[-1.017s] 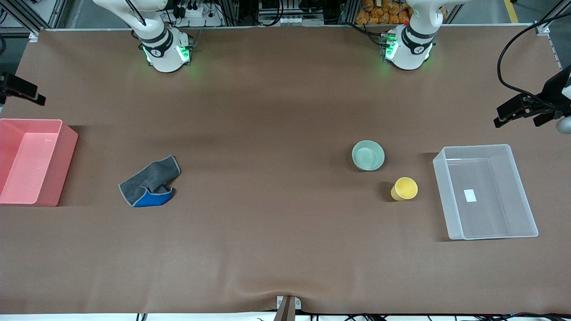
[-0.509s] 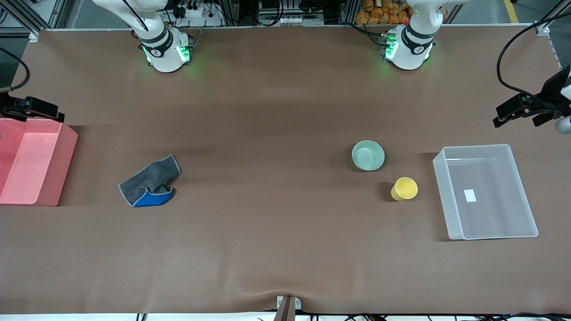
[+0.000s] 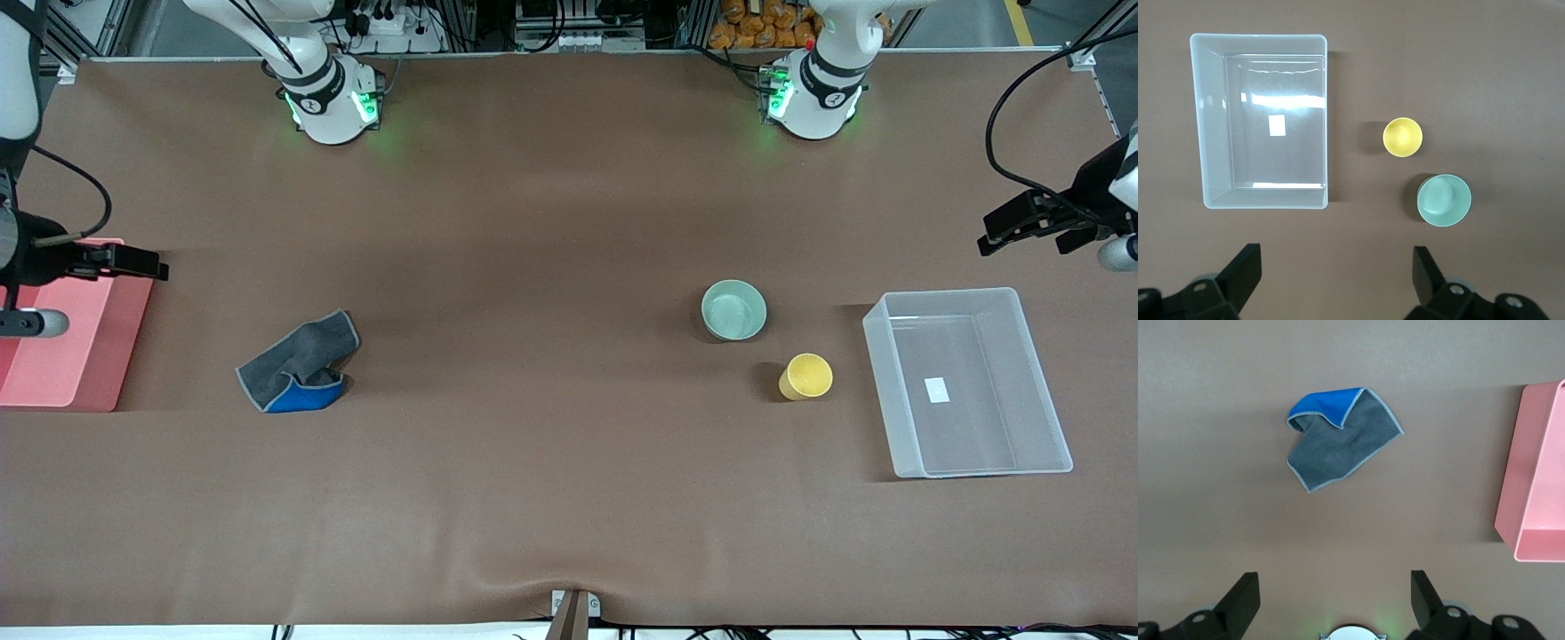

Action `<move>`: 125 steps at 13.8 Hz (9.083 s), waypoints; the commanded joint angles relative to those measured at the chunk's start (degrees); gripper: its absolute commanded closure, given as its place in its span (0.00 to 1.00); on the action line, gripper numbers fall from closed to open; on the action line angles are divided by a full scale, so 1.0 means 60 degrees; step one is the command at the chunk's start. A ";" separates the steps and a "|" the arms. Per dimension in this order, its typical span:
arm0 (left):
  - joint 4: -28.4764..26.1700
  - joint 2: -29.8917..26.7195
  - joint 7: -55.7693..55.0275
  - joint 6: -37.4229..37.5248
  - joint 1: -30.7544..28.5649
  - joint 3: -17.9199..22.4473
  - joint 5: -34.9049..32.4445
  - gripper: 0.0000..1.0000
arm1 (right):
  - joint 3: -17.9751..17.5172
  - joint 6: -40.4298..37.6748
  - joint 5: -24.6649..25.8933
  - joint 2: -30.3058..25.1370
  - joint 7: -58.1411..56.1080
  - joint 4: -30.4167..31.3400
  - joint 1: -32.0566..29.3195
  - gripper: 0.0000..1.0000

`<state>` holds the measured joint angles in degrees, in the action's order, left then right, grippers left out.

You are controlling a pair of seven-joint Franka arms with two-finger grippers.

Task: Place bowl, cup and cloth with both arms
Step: 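Reach the right gripper to the cloth while the left gripper reaches the cup, then grasp the cloth with the right gripper while the left gripper grasps the cup, then carry the yellow cup with the left gripper over the clear bin, then lift the cloth toward the pink bin while the left gripper releases the cup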

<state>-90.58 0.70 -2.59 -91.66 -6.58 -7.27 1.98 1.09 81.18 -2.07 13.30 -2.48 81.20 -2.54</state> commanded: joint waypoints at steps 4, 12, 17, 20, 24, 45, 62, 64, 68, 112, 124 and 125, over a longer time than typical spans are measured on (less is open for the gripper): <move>0.0127 0.0219 -0.0227 0.0014 0.0070 -0.0121 0.0036 0.00 | -0.0006 0.1175 0.0067 -0.0004 0.0018 0.0910 0.0131 0.00; 0.0170 0.2268 -0.1659 -0.1581 0.0786 -0.0721 -0.0052 0.00 | -0.0006 0.3166 0.0067 0.1780 0.0018 0.0911 0.0511 0.00; 0.0390 0.3602 -0.3508 -0.2285 0.1828 -0.0707 -0.1589 0.00 | 0.0009 0.5301 0.0096 0.2618 0.0003 0.1770 0.0863 0.00; 0.0405 0.4422 -0.3611 -0.3046 0.1974 -0.0707 -0.1619 0.00 | 0.0009 0.6286 0.0111 0.2604 0.0018 0.2694 0.0893 0.00; 0.0405 0.5155 -0.3698 -0.3384 0.1975 -0.0692 -0.1765 0.00 | 0.0009 0.7239 0.0096 0.2398 0.0149 0.3707 0.0878 0.00; 0.0302 0.6344 -0.5267 -0.3898 0.2136 -0.0589 -0.2235 1.00 | 0.0009 0.9145 0.0111 0.2662 -0.3101 0.4705 0.1215 0.00; 0.1621 0.4483 -0.1874 -0.1012 0.0192 -0.0560 -0.2821 1.00 | -0.0006 0.9350 0.0008 0.3101 -0.3014 0.4705 0.1156 0.00; 0.1810 0.4730 -0.0731 -0.1347 -0.0570 -0.0546 -0.2821 1.00 | -0.0006 0.9350 -0.0006 0.3160 -0.3014 0.4705 0.1156 0.00; 0.1899 0.5740 0.0253 -0.3060 -0.1260 -0.0487 -0.3084 1.00 | -0.0006 0.9350 -0.0006 0.3175 -0.3014 0.4705 0.1156 0.00; 0.1826 0.4366 -0.1526 -0.0984 -0.0752 -0.2243 -0.2513 0.00 | 0.0082 0.5147 0.0169 -0.0678 -0.3058 0.3739 -0.0453 1.00; 0.0494 0.5054 -0.3992 -0.1012 0.1243 -0.2289 -0.2396 0.00 | 0.0067 0.4999 0.1795 -0.0210 -0.4314 0.3357 -0.2912 1.00; 0.0217 0.5040 -0.4006 -0.1042 0.1272 -0.2289 -0.2381 0.00 | 0.0067 0.5043 0.1810 -0.0108 -0.4855 0.3284 -0.3293 1.00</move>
<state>-86.23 32.06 -25.71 -97.52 0.68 -21.19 -13.21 2.53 111.73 8.05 10.92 -27.11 102.62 -17.87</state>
